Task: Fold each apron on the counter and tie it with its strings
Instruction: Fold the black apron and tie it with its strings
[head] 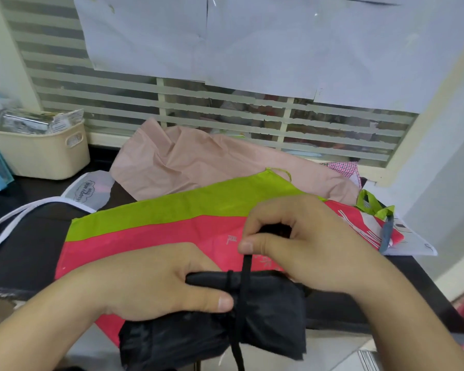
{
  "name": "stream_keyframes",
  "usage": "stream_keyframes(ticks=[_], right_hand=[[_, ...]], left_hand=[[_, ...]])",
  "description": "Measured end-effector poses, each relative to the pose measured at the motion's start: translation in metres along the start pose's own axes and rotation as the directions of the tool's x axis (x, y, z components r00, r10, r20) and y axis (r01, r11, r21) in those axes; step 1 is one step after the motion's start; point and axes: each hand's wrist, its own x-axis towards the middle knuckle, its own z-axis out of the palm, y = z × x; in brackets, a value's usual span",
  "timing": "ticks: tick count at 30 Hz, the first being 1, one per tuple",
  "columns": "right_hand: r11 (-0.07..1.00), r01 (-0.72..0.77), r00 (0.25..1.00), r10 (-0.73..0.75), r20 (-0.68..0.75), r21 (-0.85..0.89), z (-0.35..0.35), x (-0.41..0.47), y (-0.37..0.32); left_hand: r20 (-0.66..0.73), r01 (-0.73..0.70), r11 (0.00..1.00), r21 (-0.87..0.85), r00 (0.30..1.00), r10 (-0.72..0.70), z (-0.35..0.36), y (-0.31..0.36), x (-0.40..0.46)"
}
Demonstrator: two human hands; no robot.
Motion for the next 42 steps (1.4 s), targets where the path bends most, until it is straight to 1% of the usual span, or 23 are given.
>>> stream_keyframes(ticks=[2,4,6,7,8,10,13,14,15,17,19,21,23,26,28,29,31,33,34,36,39,40,42], right_hand=[[0.984,0.018,0.999,-0.023,0.027,0.177,-0.001,0.009,0.005],[0.886,0.011,1.0,-0.005,-0.014,0.464,0.005,0.013,0.015],[0.736,-0.114,0.982,0.187,-0.038,0.668,0.023,0.014,0.029],[0.717,-0.188,0.96,0.277,-0.027,0.671,0.035,0.011,0.035],[0.74,-0.222,0.955,0.296,-0.011,0.634,0.049,0.007,0.041],[0.823,-0.226,0.973,0.221,0.074,0.521,0.073,-0.001,0.044],[0.926,-0.196,0.98,0.176,0.09,0.323,0.081,-0.008,0.045],[0.948,-0.184,0.982,0.169,0.082,0.26,0.077,-0.01,0.042],[0.969,-0.151,0.988,0.141,0.066,0.196,0.071,-0.011,0.039],[0.995,-0.084,0.996,0.083,0.021,0.058,0.055,-0.01,0.03],[0.999,-0.048,0.999,0.048,0.004,-0.026,0.04,-0.004,0.02],[0.997,-0.042,0.999,0.043,0.004,-0.07,0.03,0.003,0.013],[0.999,-0.048,0.999,0.048,-0.005,-0.015,0.022,0.011,0.012],[0.983,-0.034,0.999,0.033,0.008,0.179,0.019,0.025,0.026],[0.921,-0.045,0.999,0.035,0.031,0.387,0.024,0.027,0.04],[0.844,-0.068,0.998,0.049,0.049,0.533,0.028,0.026,0.046],[0.618,-0.15,0.988,0.118,0.098,0.772,0.043,0.023,0.052],[0.477,-0.214,0.959,0.269,0.09,0.853,0.062,0.02,0.057],[0.459,-0.218,0.946,0.315,0.071,0.861,0.07,0.019,0.058],[0.482,-0.197,0.958,0.281,0.062,0.853,0.081,0.017,0.057],[0.626,-0.217,0.954,0.297,0.028,0.749,0.084,0.014,0.054],[0.664,-0.228,0.947,0.321,0.004,0.712,0.084,0.013,0.052],[0.666,-0.212,0.958,0.287,0.016,0.716,0.087,0.01,0.049]], left_hand=[[0.011,-0.055,0.995,-0.08,0.998,0.056,-0.002,0.001,-0.004],[-0.038,-0.111,0.98,-0.165,0.994,0.106,-0.003,-0.001,-0.008],[-0.193,-0.147,0.955,-0.259,0.976,0.098,-0.003,-0.004,-0.008],[-0.307,-0.161,0.936,-0.311,0.95,0.062,-0.003,-0.007,-0.006],[-0.419,-0.17,0.924,-0.342,0.908,0.012,-0.002,-0.011,-0.002],[-0.588,-0.141,0.926,-0.35,0.803,-0.1,-0.003,-0.017,0.007],[-0.695,0.004,0.953,-0.303,0.683,-0.224,-0.008,-0.03,0.014],[-0.701,0.064,0.963,-0.263,0.673,-0.236,-0.011,-0.034,0.014],[-0.679,0.125,0.972,-0.199,0.698,-0.228,-0.013,-0.035,0.014],[-0.548,0.203,0.978,-0.051,0.813,-0.197,-0.011,-0.035,0.014],[-0.383,0.21,0.977,0.033,0.906,-0.182,-0.006,-0.03,0.014],[-0.227,0.172,0.985,0.01,0.96,-0.166,-0.002,-0.025,0.013],[-0.12,0.12,0.99,-0.068,0.985,-0.128,-0.001,-0.018,0.01],[-0.054,0.038,0.99,-0.139,0.997,-0.046,-0.004,-0.013,0.005],[-0.063,-0.007,0.984,-0.176,0.998,-0.004,-0.005,-0.015,0.003],[-0.075,-0.026,0.979,-0.2,0.997,0.011,-0.006,-0.017,0.002],[-0.129,-0.066,0.953,-0.297,0.991,0.028,-0.004,-0.021,0.002],[-0.234,-0.113,0.884,-0.454,0.972,0.004,-0.001,-0.026,0.006],[-0.298,-0.141,0.834,-0.534,0.954,-0.029,0.001,-0.026,0.009],[-0.409,-0.176,0.752,-0.635,0.902,-0.135,0.006,-0.023,0.016],[-0.477,-0.195,0.676,-0.71,0.84,-0.259,0.011,-0.022,0.023],[-0.498,-0.204,0.675,-0.709,0.822,-0.275,0.011,-0.023,0.025],[-0.593,-0.227,0.75,-0.622,0.761,-0.262,0.013,-0.029,0.029]])
